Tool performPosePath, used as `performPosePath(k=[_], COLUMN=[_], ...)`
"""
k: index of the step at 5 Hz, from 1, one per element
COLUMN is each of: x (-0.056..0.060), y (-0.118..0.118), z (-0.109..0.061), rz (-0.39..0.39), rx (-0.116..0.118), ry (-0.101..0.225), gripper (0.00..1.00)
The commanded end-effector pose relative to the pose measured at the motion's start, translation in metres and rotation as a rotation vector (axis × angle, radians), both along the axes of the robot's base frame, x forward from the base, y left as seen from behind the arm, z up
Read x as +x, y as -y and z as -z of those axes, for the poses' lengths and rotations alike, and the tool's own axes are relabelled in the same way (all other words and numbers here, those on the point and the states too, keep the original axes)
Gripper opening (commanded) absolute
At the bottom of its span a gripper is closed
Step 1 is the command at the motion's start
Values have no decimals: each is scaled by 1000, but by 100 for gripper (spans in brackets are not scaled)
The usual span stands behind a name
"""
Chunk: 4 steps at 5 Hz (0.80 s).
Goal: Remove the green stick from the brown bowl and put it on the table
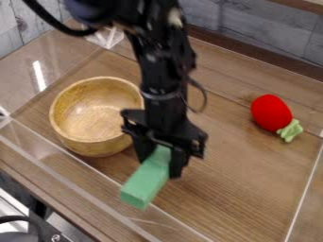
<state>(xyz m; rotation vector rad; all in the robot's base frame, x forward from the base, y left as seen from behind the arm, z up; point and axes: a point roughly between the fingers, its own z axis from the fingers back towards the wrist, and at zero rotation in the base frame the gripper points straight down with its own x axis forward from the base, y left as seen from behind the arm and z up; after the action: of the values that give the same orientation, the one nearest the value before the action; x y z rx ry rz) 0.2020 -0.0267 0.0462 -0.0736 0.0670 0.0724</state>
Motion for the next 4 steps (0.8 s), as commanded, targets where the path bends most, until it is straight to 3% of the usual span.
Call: performPosePath(k=[1, 2, 4], x=[11, 12, 13], y=[17, 27, -4], z=[12, 17, 13], rz=[43, 54, 10], rx=[13, 13, 17], ry=[49, 55, 65], gripper=[0, 0, 0])
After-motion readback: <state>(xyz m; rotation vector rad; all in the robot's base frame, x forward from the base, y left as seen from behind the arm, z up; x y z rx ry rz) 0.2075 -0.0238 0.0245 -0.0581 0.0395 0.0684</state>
